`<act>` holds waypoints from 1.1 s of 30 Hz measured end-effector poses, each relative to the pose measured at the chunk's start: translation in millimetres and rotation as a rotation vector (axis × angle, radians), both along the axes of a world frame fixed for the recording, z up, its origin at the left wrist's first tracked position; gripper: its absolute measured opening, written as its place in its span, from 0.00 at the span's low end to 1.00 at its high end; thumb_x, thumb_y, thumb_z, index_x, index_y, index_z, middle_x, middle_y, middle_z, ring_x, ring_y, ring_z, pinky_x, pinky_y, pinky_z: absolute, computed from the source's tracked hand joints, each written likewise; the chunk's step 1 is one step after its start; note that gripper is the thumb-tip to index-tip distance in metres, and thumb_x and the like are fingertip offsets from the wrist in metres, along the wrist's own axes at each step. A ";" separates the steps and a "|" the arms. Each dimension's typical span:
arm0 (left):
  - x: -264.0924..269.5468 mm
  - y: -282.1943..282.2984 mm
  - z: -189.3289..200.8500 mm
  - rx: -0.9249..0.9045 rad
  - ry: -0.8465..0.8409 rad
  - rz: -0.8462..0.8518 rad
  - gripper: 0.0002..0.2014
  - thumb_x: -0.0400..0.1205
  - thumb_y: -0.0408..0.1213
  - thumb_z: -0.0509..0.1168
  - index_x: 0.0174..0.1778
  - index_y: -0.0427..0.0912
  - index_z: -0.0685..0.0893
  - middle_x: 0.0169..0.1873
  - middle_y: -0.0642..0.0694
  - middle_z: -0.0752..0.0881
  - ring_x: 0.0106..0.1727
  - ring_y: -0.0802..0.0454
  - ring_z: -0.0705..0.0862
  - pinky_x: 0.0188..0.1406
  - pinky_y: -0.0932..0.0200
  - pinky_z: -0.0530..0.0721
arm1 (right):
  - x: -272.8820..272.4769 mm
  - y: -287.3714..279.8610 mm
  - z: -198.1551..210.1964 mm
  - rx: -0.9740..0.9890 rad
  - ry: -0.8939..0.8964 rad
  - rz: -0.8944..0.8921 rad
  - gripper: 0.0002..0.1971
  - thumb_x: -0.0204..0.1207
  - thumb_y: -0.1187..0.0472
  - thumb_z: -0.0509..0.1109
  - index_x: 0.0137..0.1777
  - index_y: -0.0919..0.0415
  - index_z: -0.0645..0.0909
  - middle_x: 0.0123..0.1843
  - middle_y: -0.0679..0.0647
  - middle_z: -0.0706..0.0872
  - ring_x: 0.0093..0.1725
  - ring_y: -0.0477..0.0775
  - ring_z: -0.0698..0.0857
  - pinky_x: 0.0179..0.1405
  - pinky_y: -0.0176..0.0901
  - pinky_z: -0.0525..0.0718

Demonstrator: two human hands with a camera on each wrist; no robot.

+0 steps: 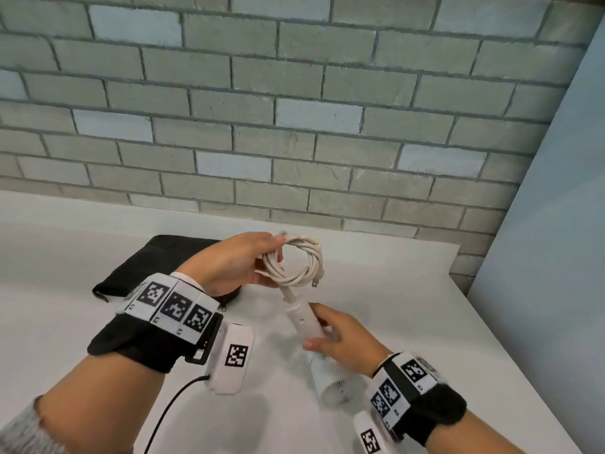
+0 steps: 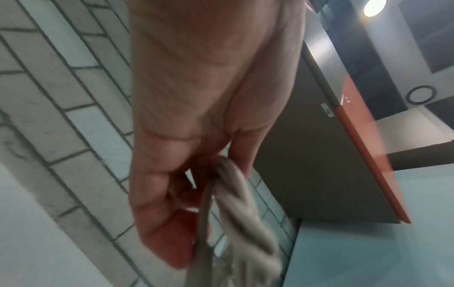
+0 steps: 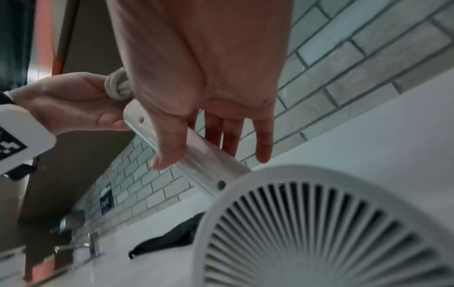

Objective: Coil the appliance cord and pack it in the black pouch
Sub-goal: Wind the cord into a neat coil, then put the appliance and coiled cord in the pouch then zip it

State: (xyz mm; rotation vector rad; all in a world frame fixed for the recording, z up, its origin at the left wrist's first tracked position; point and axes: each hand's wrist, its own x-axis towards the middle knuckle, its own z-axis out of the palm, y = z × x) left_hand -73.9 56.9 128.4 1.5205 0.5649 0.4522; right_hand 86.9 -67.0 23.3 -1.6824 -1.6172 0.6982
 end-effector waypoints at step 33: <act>-31.6 122.1 -127.4 0.753 1.123 0.267 0.22 0.82 0.31 0.57 0.72 0.32 0.67 0.72 0.33 0.71 0.71 0.36 0.73 0.70 0.50 0.71 | 4.6 22.9 7.5 -0.334 -0.544 0.025 0.19 0.77 0.54 0.66 0.68 0.50 0.73 0.55 0.55 0.78 0.52 0.49 0.73 0.58 0.43 0.73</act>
